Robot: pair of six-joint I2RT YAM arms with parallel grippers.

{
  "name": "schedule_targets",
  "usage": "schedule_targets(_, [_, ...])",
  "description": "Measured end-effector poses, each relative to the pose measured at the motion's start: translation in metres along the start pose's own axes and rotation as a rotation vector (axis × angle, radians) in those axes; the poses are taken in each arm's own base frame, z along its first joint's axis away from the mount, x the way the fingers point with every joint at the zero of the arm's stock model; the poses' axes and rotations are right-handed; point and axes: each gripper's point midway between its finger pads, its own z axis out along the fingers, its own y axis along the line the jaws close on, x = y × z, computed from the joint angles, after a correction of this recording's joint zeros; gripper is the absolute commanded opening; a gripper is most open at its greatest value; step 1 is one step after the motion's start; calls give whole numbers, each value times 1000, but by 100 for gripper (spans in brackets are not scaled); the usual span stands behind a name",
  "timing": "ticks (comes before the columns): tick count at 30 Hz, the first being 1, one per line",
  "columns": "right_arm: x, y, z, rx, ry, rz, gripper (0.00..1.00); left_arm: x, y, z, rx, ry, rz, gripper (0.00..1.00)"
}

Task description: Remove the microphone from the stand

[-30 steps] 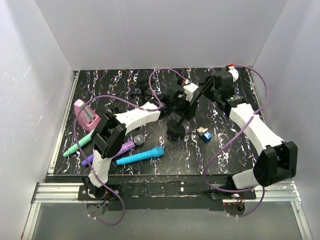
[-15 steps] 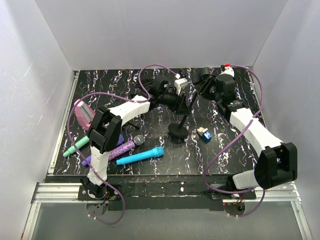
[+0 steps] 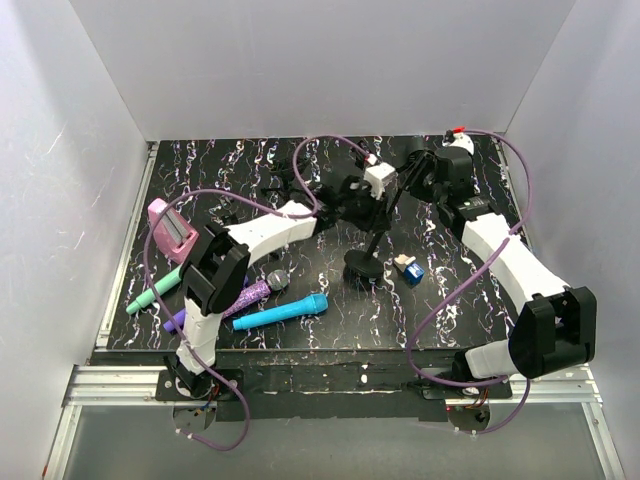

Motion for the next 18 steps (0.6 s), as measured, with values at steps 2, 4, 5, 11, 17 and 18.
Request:
schedule_targets(2, [-4, -4, -3, 42, -4, 5, 1, -5, -2, 5, -152, -19, 39, 0])
schedule_targets(4, [-8, -7, -6, 73, -3, 1, 1, -9, 0, 8, -291, -42, 74, 0])
schedule_targets(5, [-9, -9, -8, 91, -3, -1, 1, -11, 2, 8, -342, -54, 80, 0])
schedule_targets(11, [-12, -5, -8, 84, -13, -17, 1, -15, 13, 5, -361, -65, 141, 30])
schedule_targets(17, [-8, 12, -9, 8, 2, -76, 1, -6, 11, -1, -245, -35, 182, 61])
schedule_targets(18, [-7, 14, -9, -5, 5, -93, 1, -5, 10, -3, -229, -30, 180, 62])
